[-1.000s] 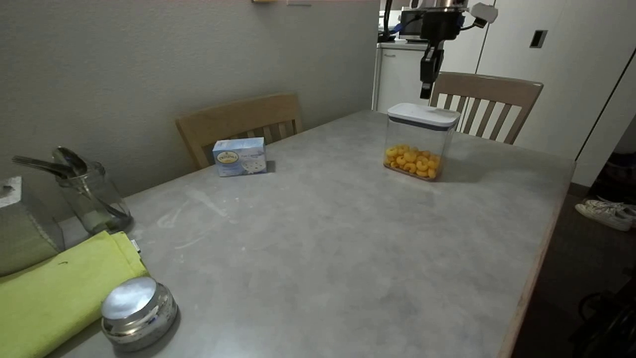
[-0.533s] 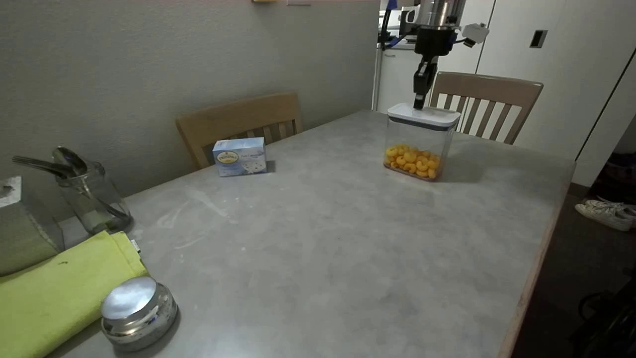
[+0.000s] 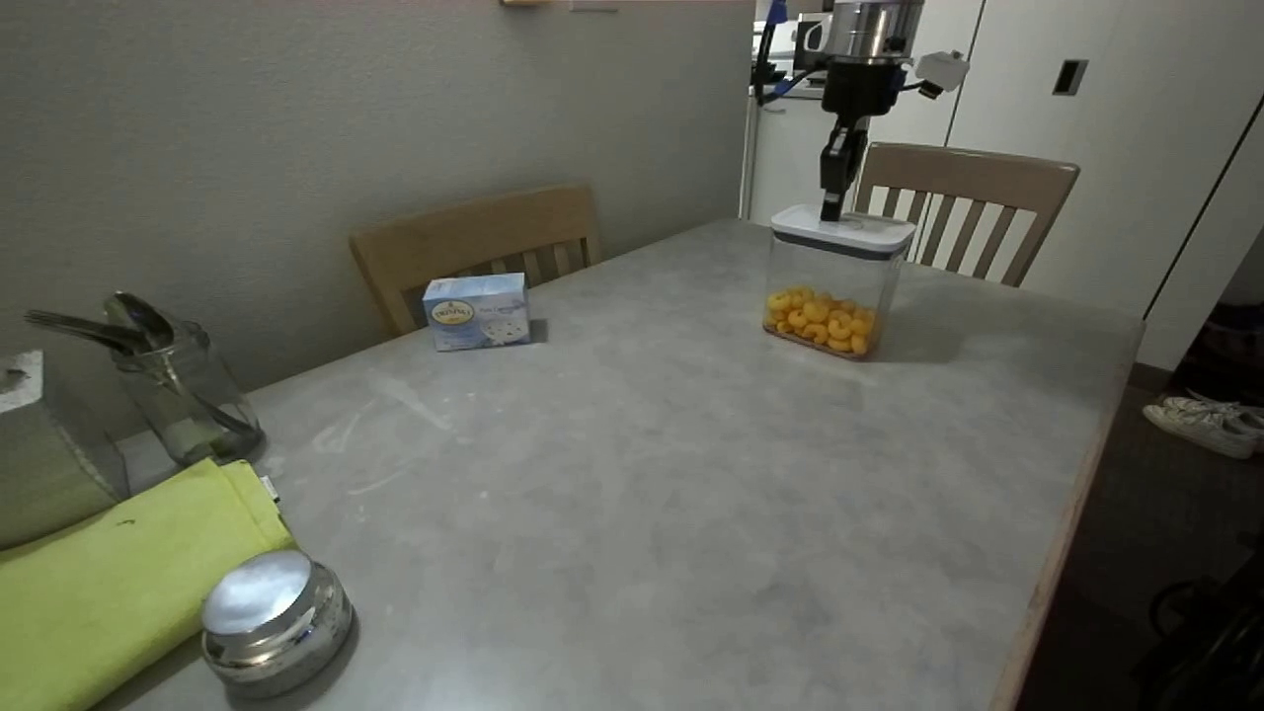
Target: Press the button on the white lid then put the lid on the table
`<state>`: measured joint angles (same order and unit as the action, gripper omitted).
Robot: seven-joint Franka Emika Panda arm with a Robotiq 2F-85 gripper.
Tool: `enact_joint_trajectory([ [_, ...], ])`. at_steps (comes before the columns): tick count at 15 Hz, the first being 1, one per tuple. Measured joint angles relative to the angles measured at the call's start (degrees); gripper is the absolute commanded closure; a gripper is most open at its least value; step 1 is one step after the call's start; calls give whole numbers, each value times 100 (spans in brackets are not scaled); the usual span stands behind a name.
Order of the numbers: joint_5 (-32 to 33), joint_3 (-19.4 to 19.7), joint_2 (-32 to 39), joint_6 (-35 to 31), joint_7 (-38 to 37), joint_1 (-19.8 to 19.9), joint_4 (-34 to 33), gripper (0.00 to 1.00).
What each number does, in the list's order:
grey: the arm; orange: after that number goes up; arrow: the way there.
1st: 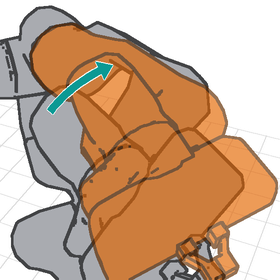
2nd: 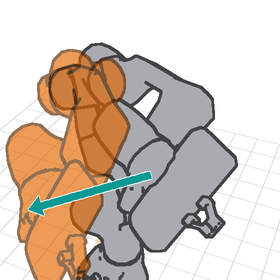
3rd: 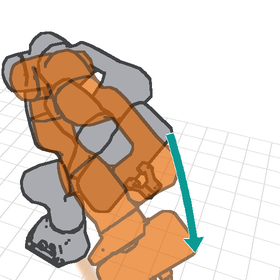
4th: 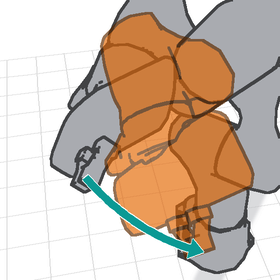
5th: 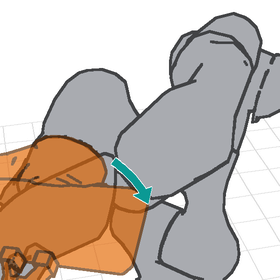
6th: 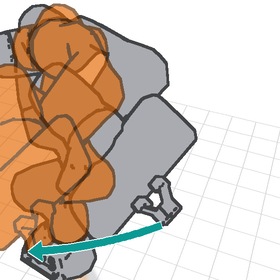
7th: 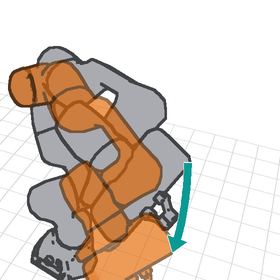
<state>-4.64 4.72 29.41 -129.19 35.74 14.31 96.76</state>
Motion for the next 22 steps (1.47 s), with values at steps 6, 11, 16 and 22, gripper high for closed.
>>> enact_joint_trajectory([
  [6, 408, 123, -1, 393, -365, 68, -63, 100],
  [11, 398, 111, -3, 440, -379, 102, -86, 100],
  [16, 308, 53, -76, 322, -433, 114, -90, 100],
  [22, 281, 73, -310, 332, -748, 191, 26, 100],
])
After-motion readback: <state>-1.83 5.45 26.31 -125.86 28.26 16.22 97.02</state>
